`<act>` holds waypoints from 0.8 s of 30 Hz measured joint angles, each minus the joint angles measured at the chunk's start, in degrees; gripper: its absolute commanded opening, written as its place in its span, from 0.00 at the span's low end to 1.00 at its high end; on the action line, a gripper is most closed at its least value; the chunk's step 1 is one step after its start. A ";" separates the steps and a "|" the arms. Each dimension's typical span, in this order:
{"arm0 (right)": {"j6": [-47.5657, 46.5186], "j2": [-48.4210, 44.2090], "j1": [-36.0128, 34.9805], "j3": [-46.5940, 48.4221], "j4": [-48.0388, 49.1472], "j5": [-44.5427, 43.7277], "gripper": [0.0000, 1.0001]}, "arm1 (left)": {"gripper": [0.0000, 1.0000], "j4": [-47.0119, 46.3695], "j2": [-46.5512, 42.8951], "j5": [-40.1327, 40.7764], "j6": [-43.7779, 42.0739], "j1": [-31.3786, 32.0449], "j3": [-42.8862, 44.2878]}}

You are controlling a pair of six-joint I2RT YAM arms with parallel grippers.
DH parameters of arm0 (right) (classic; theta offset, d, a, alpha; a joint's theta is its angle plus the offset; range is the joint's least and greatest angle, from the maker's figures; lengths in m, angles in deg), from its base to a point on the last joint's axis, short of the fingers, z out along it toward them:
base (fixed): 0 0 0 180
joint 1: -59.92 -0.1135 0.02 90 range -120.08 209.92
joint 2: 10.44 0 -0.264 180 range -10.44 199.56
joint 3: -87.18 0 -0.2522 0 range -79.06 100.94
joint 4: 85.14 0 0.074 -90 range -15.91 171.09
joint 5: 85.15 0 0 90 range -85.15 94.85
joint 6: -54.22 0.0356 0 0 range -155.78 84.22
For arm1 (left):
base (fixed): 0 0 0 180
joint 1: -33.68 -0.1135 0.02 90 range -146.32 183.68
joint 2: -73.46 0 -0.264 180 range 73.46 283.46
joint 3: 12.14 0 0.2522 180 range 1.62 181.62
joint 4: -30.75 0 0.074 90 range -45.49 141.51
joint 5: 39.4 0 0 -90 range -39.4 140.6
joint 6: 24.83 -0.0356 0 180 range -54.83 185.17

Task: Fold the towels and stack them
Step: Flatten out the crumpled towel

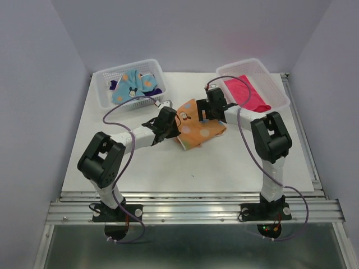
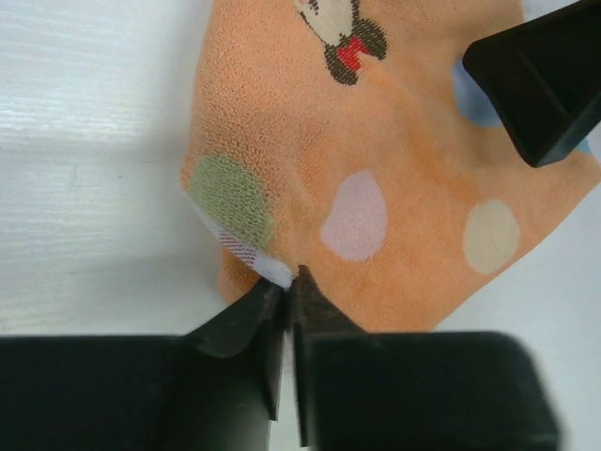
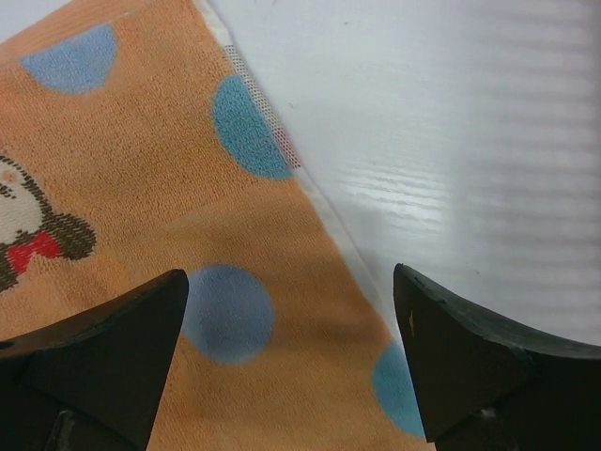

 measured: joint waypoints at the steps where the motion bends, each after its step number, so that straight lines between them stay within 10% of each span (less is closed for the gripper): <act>1: -0.33 1.14 0.00 0.79 0.13 0.31 0.90 | 0.02 0.09 0.00 0.24 -0.22 -0.02 0.13; 6: -2.16 5.79 -0.02 4.39 0.22 1.25 0.75 | 0.00 1.27 0.15 0.96 -0.79 -0.11 1.36; 13: -2.58 7.37 -0.11 5.66 2.27 1.70 0.01 | 0.00 1.31 0.44 1.92 -1.51 -0.31 2.82; 24: 0.37 -16.61 -0.66 -6.05 -0.42 4.98 0.01 | 0.00 0.24 -20.68 0.74 -2.71 0.17 -2.40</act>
